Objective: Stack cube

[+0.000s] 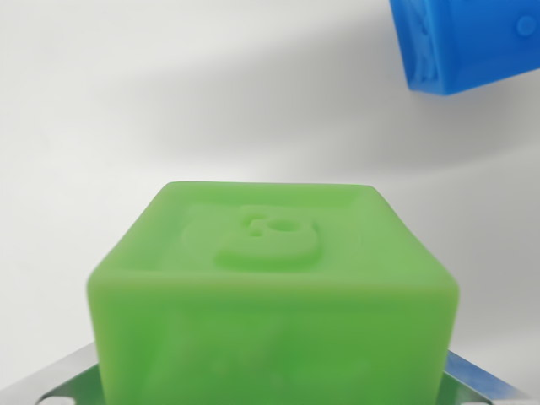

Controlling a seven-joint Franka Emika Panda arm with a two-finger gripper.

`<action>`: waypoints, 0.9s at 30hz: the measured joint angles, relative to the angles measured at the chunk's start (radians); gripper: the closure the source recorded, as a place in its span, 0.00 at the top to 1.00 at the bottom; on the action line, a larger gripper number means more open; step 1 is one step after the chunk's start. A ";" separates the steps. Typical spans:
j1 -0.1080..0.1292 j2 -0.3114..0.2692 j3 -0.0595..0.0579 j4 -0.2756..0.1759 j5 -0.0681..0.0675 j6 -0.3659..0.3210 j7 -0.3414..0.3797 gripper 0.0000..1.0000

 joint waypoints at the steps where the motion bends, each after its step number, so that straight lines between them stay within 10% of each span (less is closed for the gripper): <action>1: -0.003 0.002 0.000 0.004 0.000 -0.002 -0.008 0.00; 27: -0.080 0.054 0.000 0.100 0.000 -0.046 -0.195 0.00</action>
